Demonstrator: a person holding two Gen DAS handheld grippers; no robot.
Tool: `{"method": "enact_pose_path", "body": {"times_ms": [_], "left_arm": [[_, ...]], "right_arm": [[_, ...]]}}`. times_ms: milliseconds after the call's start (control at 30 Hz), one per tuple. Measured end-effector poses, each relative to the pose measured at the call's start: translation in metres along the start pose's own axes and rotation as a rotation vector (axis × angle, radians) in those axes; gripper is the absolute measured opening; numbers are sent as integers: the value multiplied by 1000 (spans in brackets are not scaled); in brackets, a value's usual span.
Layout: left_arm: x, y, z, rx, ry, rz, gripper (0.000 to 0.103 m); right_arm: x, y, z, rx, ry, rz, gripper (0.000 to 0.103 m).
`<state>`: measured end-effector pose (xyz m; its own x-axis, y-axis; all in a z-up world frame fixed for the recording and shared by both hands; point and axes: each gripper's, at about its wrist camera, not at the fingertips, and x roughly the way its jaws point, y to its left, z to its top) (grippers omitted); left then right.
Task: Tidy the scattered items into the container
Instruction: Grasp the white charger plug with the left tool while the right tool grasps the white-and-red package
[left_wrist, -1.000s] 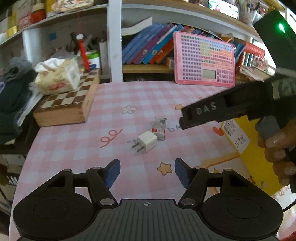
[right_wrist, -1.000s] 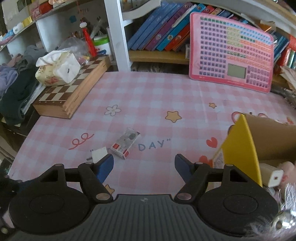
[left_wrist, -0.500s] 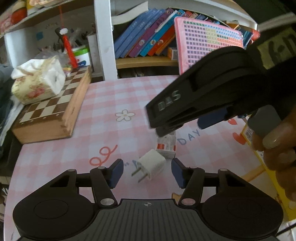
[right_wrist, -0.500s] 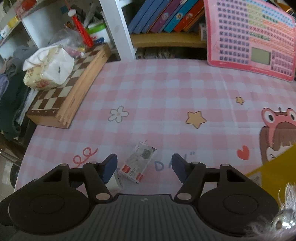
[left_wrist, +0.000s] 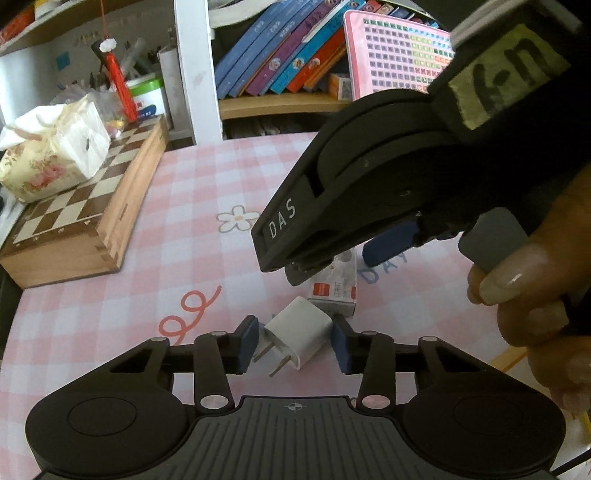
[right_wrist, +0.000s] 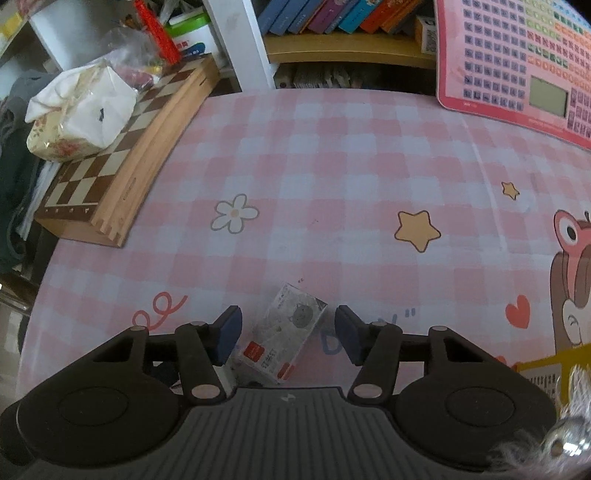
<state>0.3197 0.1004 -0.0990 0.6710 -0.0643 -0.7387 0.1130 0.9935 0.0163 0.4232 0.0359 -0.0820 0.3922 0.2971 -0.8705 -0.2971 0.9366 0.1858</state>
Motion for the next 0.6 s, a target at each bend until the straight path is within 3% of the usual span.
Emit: {"method": "enact_pose_path", "body": {"times_ms": [267, 600], "left_arm": [[-10, 3, -5, -23, 9, -15, 36], [-48, 18, -10, -90, -25, -8, 36]], "right_arm": [[-1, 6, -6, -113, -25, -13, 34], [-23, 10, -13, -103, -68, 33, 29]]}}
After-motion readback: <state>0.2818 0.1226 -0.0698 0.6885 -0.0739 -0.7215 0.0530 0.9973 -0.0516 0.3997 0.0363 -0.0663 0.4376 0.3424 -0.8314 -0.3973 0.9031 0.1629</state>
